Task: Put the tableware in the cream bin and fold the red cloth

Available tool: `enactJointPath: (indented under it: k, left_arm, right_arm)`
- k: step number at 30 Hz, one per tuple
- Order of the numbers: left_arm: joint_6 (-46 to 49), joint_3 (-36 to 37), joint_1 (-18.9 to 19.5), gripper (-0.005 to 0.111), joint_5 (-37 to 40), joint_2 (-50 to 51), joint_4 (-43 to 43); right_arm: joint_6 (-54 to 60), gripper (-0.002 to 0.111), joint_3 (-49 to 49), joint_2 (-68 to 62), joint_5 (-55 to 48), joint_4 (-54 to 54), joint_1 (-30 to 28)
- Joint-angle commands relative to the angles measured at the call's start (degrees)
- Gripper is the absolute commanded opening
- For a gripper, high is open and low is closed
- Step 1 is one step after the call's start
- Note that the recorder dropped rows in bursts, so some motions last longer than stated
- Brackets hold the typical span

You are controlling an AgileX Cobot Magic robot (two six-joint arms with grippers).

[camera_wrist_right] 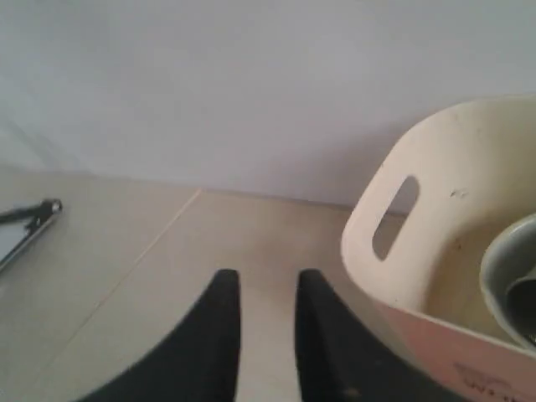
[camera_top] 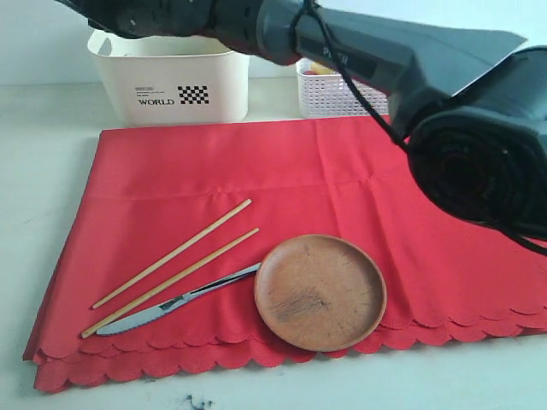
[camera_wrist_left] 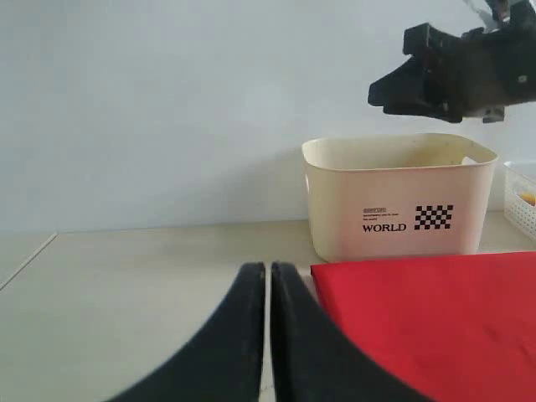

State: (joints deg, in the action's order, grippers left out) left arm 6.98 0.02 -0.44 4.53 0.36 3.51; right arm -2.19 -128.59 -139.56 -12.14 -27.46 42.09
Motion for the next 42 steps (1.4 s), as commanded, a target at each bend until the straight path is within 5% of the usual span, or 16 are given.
enactJointPath:
  k: [1, 7, 17, 27, 42]
  left_arm:
    - [-0.1, 0.0, -0.2, 0.005, 0.0, -0.4, 0.3]
    - [-0.1, 0.0, -0.2, 0.005, 0.0, -0.4, 0.3]
    - [-0.1, 0.0, -0.2, 0.005, 0.0, -0.4, 0.3]
    - [-0.1, 0.0, -0.2, 0.005, 0.0, -0.4, 0.3]
    - [-0.1, 0.0, -0.2, 0.005, 0.0, -0.4, 0.3]
  right_arm:
    - [8.7, 0.0, 0.3, 6.5, -16.6, 2.2, 0.2]
    - [24.3, 0.0, 17.5, 19.9, -27.0, 2.0, 0.2]
    - [39.8, 0.0, 52.1, 37.3, -13.6, 2.4, -0.2]
    - [40.4, 0.0, 56.4, 32.2, -16.8, 10.1, -5.3]
    - [43.0, 0.0, 56.2, 26.7, -12.3, 6.7, -4.1]
